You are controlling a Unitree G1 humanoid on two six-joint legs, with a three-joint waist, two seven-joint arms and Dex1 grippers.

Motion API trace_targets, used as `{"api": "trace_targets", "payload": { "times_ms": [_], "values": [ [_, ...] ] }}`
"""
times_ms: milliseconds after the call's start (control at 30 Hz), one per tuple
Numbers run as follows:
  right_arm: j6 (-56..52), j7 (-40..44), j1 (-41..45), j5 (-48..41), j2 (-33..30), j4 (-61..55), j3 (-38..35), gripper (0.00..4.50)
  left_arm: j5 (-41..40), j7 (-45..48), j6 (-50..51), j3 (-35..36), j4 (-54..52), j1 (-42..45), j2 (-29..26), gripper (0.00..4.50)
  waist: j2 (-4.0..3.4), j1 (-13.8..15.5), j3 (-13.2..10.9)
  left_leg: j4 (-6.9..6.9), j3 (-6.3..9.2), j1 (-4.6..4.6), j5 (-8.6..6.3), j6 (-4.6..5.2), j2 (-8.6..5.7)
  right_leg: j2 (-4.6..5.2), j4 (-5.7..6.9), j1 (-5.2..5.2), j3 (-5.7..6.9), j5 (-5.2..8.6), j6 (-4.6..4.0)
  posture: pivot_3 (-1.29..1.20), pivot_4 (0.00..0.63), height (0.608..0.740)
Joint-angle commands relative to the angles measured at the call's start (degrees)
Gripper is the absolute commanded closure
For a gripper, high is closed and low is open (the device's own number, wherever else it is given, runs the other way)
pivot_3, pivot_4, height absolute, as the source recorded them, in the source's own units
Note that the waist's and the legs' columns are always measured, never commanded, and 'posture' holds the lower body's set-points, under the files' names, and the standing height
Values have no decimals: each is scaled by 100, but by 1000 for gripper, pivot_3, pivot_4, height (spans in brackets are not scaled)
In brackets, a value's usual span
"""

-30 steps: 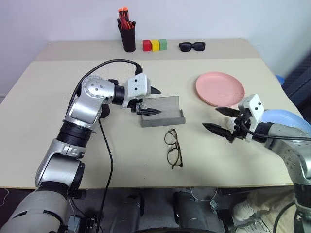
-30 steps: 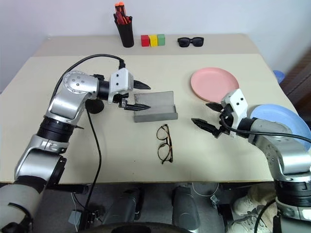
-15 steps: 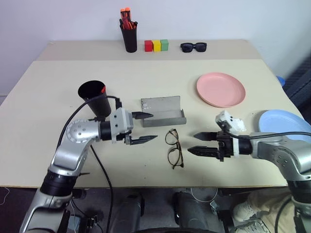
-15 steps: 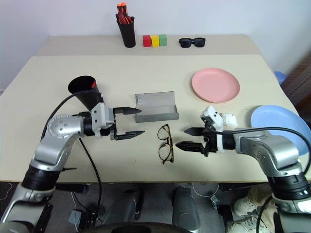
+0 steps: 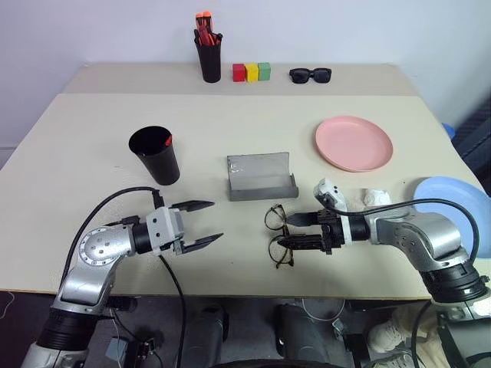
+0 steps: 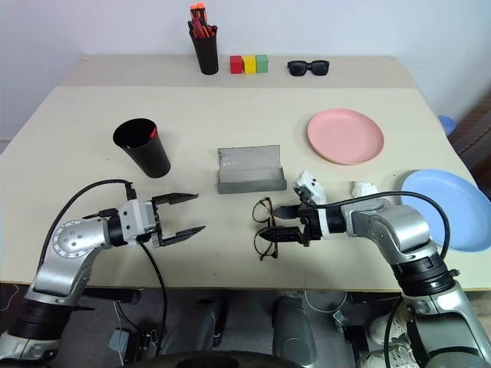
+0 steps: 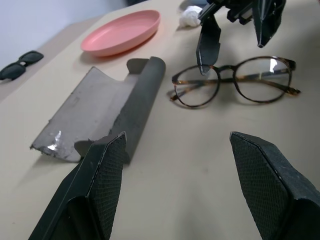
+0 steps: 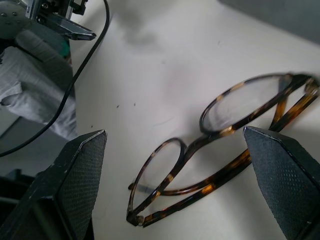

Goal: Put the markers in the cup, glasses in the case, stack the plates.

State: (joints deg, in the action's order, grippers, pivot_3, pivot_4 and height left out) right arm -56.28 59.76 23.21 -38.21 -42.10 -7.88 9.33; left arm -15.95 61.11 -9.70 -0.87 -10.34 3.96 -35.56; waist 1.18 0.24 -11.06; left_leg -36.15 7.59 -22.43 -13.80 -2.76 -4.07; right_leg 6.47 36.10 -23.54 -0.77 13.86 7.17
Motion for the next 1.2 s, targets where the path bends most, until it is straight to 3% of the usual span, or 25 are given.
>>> {"api": "trace_targets", "payload": {
  "times_ms": [33, 367, 733, 1200],
  "values": [
    [-35, 209, 124, 62, -134, 74, 45, 51, -674, 262, 311, 145, -484, -67, -177, 1128, -1, -1, 0, 0, 0, 0, 0, 0, 1, 0, 0, 0, 0, 0, 0, 0, 150, 740],
    [45, 323, 208, 258, 44, 448, 136, 51, -1551, 1103, 1006, 95, -863, -272, -725, 1128, -5, -52, 0, -1, -2, 2, -1, 1, 3, 0, -1, 3, 0, 4, -7, 0, 150, 740],
    [-71, 459, 239, 276, -99, 293, 116, 51, -1254, 1038, 879, -44, -600, -212, -401, 1128, -5, -80, 0, 0, 0, 2, -1, 1, 3, 0, -2, 2, 0, 3, -6, 0, 150, 740],
    [-687, 472, 293, -311, 5, -56, -162, 51, -1082, 1158, 769, -123, -284, -43, -222, 1128, -6, -86, -1, 2, 0, 1, -2, 2, 4, 1, -3, 0, 0, 3, -6, 0, 150, 740]
  ]
}}
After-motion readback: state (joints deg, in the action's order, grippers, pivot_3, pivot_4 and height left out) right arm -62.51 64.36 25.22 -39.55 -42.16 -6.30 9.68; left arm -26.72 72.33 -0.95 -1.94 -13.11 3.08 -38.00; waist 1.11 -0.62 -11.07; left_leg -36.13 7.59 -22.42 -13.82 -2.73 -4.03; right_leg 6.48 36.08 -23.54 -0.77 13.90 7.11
